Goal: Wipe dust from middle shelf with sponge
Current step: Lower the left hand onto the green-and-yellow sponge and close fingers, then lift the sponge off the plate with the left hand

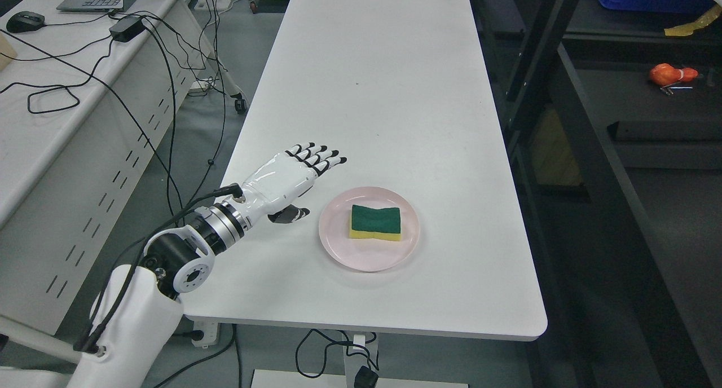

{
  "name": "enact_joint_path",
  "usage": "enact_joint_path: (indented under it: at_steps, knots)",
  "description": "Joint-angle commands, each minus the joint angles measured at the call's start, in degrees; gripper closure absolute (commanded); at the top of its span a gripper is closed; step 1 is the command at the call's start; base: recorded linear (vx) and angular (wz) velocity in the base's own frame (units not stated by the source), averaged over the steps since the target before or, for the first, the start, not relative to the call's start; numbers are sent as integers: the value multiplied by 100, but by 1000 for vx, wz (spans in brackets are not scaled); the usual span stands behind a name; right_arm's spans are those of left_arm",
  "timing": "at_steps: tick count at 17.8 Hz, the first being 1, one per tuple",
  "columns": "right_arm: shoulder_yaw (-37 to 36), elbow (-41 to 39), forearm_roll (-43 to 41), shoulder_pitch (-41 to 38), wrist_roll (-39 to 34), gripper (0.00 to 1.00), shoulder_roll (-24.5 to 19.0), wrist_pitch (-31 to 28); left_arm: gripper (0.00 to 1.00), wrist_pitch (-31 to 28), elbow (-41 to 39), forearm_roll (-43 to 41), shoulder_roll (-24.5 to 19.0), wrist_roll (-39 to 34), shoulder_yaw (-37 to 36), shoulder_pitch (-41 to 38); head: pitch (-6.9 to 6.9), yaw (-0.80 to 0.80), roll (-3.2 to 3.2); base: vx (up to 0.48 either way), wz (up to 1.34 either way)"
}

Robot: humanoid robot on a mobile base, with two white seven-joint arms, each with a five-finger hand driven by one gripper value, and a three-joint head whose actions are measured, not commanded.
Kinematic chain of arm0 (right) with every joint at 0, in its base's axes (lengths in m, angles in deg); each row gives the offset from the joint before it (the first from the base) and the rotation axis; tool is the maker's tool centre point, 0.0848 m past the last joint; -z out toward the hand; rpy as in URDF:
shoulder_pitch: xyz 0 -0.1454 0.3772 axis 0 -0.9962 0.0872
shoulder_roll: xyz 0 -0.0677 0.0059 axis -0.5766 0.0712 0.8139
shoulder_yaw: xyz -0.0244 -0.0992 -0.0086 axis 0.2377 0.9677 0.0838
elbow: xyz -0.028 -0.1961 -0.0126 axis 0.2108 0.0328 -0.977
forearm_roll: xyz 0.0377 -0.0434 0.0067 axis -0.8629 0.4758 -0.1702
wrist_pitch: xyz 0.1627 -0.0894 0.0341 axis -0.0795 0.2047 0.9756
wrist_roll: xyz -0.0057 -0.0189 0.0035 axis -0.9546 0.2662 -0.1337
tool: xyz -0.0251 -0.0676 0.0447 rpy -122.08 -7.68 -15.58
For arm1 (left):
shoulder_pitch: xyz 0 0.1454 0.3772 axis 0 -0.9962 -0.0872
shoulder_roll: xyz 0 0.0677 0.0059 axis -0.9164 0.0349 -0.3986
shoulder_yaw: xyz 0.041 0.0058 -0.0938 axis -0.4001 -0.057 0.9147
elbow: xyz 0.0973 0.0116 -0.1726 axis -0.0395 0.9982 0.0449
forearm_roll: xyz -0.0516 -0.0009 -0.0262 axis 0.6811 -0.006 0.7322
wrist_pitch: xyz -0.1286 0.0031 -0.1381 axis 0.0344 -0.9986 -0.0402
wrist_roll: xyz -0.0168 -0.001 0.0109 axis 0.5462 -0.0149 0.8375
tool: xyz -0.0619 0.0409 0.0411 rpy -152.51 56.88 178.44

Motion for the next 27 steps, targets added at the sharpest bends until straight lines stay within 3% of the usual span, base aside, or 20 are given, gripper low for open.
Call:
enact_joint_path:
  at_steps: [1,7,15,23,25,27]
  knots:
    - [0,-100,0,0,-2,0,100,-4,4,-4,459,-486,404,57,-1234,316,0,0,0,0,0]
    - [0,-100,0,0,-2,0,100,-4,5,23,767,-732,897,66,-1383,307,0,0,0,0,0]
    - [0,-100,0,0,-2,0,100,-4,15,14,987,-794,915,206,-1208,272,0,0,0,0,0]
    - [0,-100,0,0,-2,0,100,-4,40,84,899,-715,967,347,-234,97,0,0,0,0,0]
    - [0,-100,0,0,-2,0,100,-4,53,416,899,-619,967,347,170,26,0,0,0,0,0]
    - [0,-100,0,0,-2,0,100,-4,71,838,908,-347,994,347,627,-88,0,0,0,0,0]
